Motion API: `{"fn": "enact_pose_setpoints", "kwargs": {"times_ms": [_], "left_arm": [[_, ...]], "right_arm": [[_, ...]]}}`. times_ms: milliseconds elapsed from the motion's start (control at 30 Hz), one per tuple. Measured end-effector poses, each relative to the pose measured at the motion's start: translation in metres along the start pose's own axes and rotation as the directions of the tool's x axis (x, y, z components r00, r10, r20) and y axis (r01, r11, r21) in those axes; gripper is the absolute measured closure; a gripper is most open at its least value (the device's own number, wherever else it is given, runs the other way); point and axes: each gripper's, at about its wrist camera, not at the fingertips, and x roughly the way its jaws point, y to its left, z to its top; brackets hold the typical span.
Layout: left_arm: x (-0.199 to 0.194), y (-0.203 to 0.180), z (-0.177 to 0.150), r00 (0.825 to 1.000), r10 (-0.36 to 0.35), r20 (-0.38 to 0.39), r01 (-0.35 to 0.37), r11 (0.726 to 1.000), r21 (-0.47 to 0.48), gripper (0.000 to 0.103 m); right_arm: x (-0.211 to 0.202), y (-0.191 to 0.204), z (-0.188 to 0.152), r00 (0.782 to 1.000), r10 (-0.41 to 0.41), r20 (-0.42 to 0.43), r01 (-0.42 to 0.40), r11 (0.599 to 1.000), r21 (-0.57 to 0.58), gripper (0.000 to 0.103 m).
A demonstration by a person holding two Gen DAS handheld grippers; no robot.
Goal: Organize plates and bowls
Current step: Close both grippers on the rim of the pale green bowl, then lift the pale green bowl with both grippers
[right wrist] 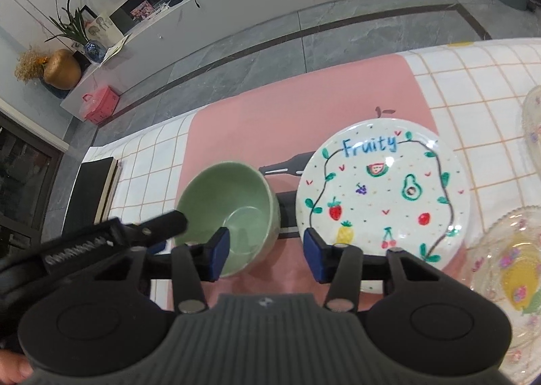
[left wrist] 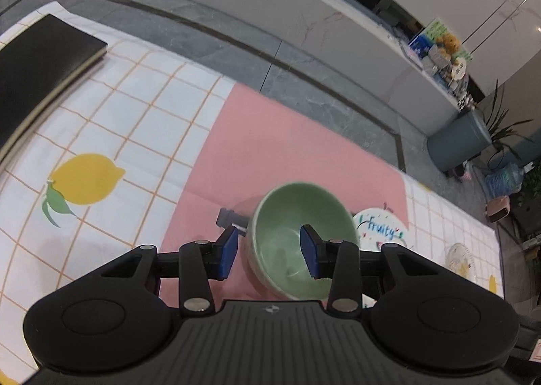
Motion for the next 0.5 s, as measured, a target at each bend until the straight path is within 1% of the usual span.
{"fn": "enact_pose_setpoints", "kwargs": {"times_ms": [67,200,233,300,367,433,500], "left_arm": [[0.006,-0.001,-0.001,1.000,0.007,-0.013,-0.007,1.000,0.012,0.057],[0.014,-0.002,-0.002,0.999,0.033,-0.027,-0.033,0.999,0.021,0.058],[0.016,-0.002,-0.002,0.999,0.041,-0.033,-0.040,0.999,0.021,0.058],[0.019,-0.002,-0.003,0.997,0.056,-0.049,-0.055,0.998,0.019,0.061],[0.022,-0.003,-0.003,0.996,0.064,-0.064,-0.063,0.998,0.021,0.066],[0.024,-0.005,-0.004,0.995,0.067,-0.074,-0.066,0.998,0.019,0.070],[0.026,-0.006,-0.005,0.994,0.074,-0.082,-0.072,0.997,0.019,0.077]], "right_arm": [[0.004,0.000,0.000,1.000,-0.008,-0.008,0.008,1.000,0.003,0.063],[0.015,0.000,0.001,0.999,-0.025,-0.030,0.026,1.000,0.014,0.069],[0.017,0.000,0.001,0.999,-0.027,-0.038,0.028,0.999,0.018,0.072],[0.022,-0.001,0.001,0.998,-0.021,-0.056,0.023,0.999,0.033,0.074],[0.026,-0.003,0.000,0.997,0.000,-0.073,0.004,0.998,0.060,0.081],[0.028,-0.005,0.001,0.997,0.007,-0.078,-0.001,0.997,0.074,0.082],[0.029,-0.004,0.001,0.997,0.009,-0.080,-0.003,0.997,0.078,0.085]]}}
